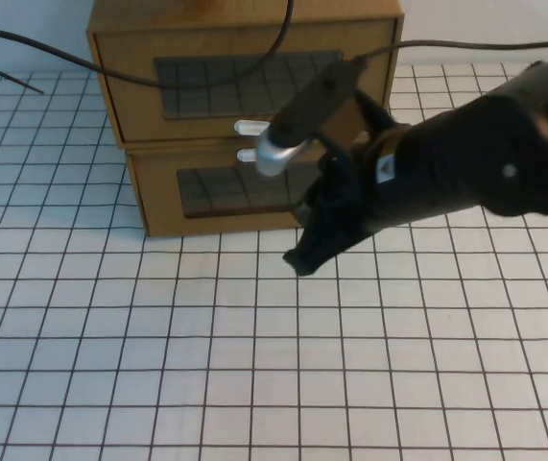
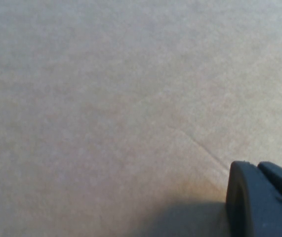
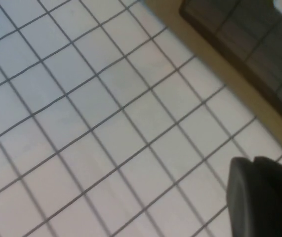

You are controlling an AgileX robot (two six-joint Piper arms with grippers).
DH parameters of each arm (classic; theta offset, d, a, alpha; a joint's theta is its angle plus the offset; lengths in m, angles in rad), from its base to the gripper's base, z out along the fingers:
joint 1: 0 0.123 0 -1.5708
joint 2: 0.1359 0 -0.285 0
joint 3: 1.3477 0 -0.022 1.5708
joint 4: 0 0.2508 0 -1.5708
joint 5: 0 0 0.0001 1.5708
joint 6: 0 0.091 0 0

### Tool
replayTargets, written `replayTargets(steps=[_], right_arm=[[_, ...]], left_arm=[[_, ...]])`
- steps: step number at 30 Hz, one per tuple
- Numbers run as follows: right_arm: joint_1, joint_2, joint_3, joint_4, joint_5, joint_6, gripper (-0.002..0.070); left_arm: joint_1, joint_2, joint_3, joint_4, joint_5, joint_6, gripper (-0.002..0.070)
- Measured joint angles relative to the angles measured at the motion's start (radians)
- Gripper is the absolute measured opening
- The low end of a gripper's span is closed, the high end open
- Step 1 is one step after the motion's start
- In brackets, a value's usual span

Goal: Open the shoe box
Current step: 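Pull the top drawer of the cardboard box fully open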

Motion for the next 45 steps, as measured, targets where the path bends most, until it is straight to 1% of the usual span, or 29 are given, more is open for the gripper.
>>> replayTargets(steps=[5,10,13,15,18,20,23,27,30,34,45], right_arm=[[0.082,0.075,-0.017,-0.286,-0.155,0.002,-0.0015],[0.108,0.128,-0.017,-0.520,-0.280,0.002,-0.0010],[0.108,0.157,-0.017,-0.635,-0.325,0.002,0.0028],[0.108,0.175,-0.017,-0.689,-0.339,0.002,0.0074],[0.108,0.194,-0.019,-0.730,-0.349,0.024,0.0140],[0.108,0.205,-0.023,-0.757,-0.351,0.050,0.0169],[0.108,0.216,-0.028,-0.857,-0.353,0.136,0.0192],[0.108,0.223,-0.060,-1.051,-0.341,0.296,0.0198],[0.108,0.225,-0.086,-1.154,-0.314,0.406,0.0198],[0.102,0.244,-0.114,-1.223,-0.303,0.482,0.0198],[0.100,0.329,-0.165,-1.268,-0.279,0.519,0.0198]], left_arm=[[0.000,0.000,0.000,0.000,0.000,0.000,-0.0002],[0.000,0.000,0.000,0.000,0.000,0.000,-0.0002],[0.000,0.000,0.000,0.000,0.000,0.000,-0.0002],[0.000,0.000,0.000,0.000,0.000,0.000,-0.0002],[0.000,0.000,0.000,0.000,0.000,0.000,-0.0002],[0.000,0.000,0.000,0.000,0.000,0.000,-0.0002],[0.000,0.000,0.000,0.000,0.000,0.000,-0.0002],[0.000,0.000,0.000,0.000,0.000,0.000,-0.0002],[0.000,0.000,0.000,0.000,0.000,0.000,-0.0002],[0.000,0.000,0.000,0.000,0.000,0.000,-0.0002],[0.000,0.000,0.000,0.000,0.000,-0.002,-0.0002]])
